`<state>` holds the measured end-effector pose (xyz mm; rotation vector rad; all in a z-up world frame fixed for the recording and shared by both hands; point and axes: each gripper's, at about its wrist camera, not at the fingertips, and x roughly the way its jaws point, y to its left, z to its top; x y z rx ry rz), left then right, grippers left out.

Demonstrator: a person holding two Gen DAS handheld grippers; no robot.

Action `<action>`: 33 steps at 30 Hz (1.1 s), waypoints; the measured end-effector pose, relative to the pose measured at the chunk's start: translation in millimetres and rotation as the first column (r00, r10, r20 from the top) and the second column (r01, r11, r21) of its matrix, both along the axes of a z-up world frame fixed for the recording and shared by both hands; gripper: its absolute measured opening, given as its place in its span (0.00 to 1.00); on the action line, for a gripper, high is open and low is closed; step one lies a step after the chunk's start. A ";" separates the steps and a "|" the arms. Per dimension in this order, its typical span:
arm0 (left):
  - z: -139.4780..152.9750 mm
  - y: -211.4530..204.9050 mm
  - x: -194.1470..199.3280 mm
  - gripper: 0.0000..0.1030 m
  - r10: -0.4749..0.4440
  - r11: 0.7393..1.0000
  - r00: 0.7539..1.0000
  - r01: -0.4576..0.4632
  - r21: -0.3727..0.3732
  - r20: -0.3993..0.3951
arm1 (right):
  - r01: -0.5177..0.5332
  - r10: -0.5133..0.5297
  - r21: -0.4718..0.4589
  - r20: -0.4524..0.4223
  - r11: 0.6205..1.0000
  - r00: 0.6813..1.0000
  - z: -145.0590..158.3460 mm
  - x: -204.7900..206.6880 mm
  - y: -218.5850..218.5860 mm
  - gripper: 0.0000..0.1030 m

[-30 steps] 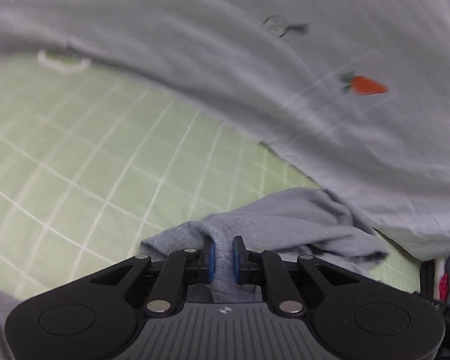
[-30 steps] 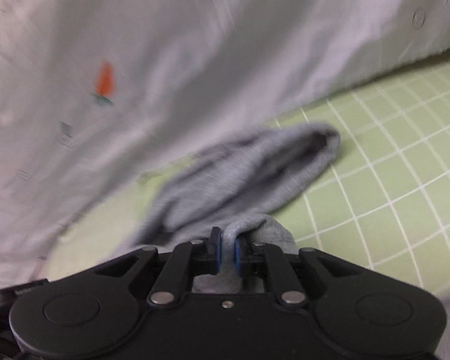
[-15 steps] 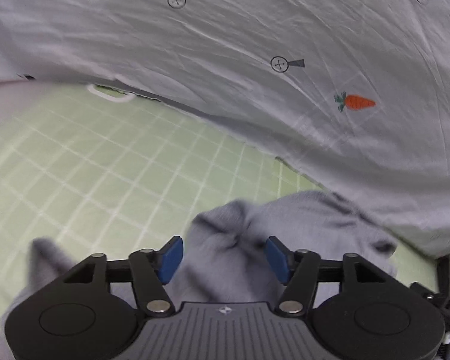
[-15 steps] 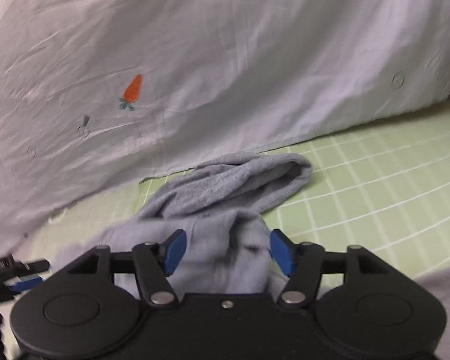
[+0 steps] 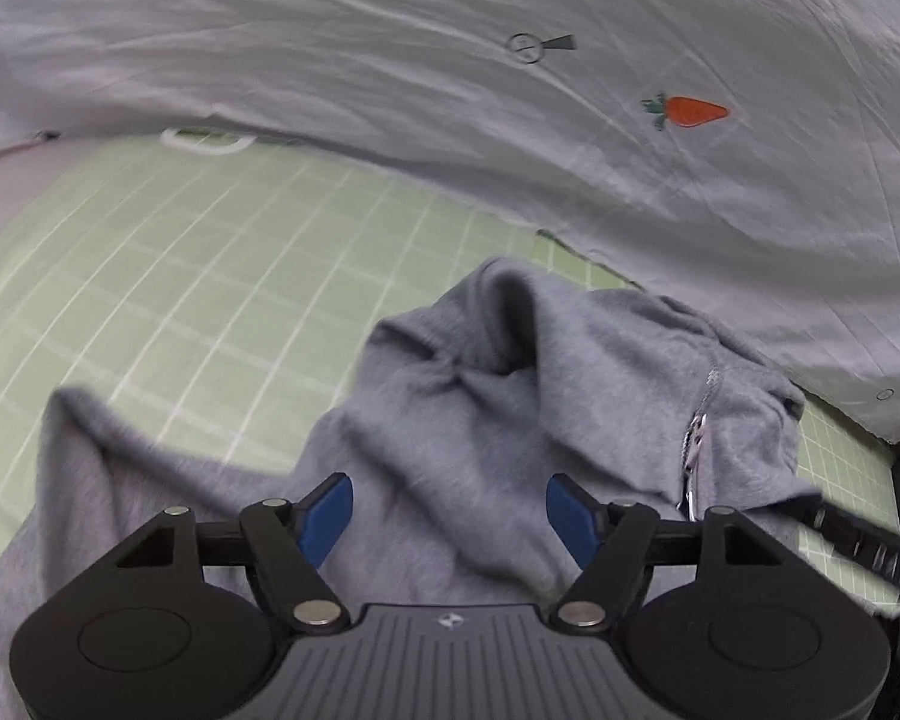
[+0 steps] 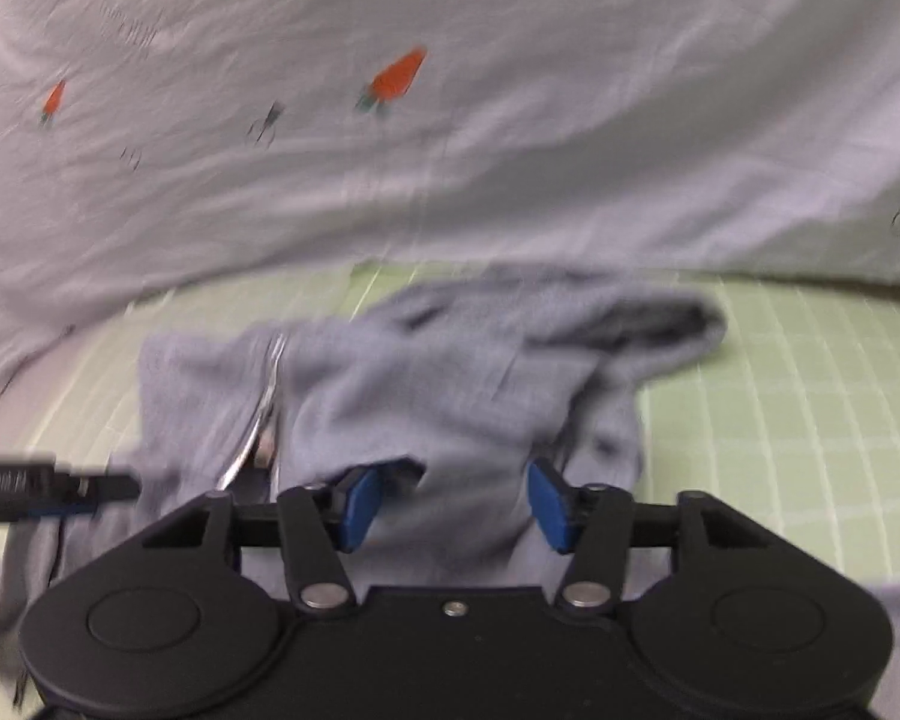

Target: Fold clothes

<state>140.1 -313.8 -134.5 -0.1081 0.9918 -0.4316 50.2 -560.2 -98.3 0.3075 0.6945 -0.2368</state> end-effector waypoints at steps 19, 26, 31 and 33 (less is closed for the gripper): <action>0.5 -63.6 56.6 0.65 -0.125 0.992 0.991 0.125 0.002 0.050 | 0.141 -0.141 -0.007 0.015 0.990 0.990 -3.2 21.1 -38.7 0.38; 0.8 -80.3 65.5 0.29 -0.212 0.977 0.975 0.213 -0.015 0.061 | 0.037 -0.038 0.016 0.030 0.999 0.999 -0.7 61.7 -14.5 0.40; -6.1 -90.6 70.8 0.32 -0.242 0.970 0.969 0.242 0.009 0.048 | -0.002 0.002 0.022 -0.002 1.000 1.000 -5.0 83.9 -5.0 0.42; -11.2 -94.6 72.6 0.33 -0.253 0.967 0.967 0.252 0.031 0.036 | 0.005 -0.004 0.028 -0.021 1.000 1.000 -8.3 90.5 -3.9 0.47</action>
